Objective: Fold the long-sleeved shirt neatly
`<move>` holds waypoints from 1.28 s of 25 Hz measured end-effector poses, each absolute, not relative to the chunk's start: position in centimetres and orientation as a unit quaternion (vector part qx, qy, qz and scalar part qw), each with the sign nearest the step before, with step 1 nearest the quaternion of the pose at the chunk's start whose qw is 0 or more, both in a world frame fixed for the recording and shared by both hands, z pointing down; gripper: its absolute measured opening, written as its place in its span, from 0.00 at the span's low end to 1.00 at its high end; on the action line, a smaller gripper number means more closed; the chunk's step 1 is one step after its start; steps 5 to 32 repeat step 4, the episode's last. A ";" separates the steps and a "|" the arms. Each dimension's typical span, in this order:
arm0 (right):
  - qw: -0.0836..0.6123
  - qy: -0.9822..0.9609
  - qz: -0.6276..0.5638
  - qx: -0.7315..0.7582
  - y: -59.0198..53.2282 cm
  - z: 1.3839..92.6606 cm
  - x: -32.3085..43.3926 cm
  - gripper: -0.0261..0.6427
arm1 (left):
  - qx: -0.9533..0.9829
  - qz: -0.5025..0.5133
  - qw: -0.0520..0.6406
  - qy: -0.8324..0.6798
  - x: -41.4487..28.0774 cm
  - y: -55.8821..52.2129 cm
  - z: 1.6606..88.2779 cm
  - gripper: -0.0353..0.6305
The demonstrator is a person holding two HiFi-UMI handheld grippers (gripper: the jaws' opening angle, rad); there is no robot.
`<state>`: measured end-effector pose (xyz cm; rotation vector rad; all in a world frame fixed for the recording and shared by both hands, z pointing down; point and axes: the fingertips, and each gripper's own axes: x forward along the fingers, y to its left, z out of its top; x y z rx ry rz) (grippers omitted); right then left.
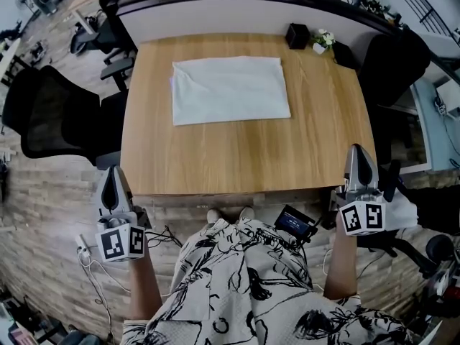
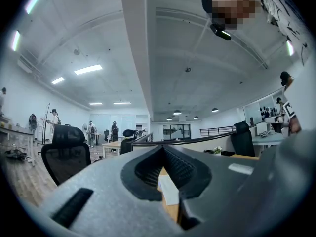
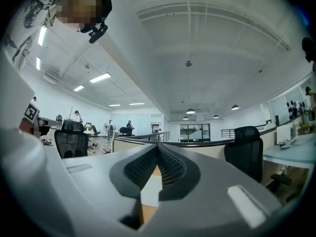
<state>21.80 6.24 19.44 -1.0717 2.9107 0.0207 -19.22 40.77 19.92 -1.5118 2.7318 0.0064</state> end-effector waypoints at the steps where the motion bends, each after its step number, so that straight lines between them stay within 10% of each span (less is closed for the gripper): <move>1: 0.020 0.938 0.006 -0.345 6.3 19.5 21.7 0.05 | -0.484 0.002 0.010 0.875 -19.2 40.9 19.8 0.06; 32: 0.021 0.940 0.003 -0.341 6.4 19.6 21.4 0.05 | -0.482 0.001 0.010 0.876 -19.0 41.3 19.8 0.06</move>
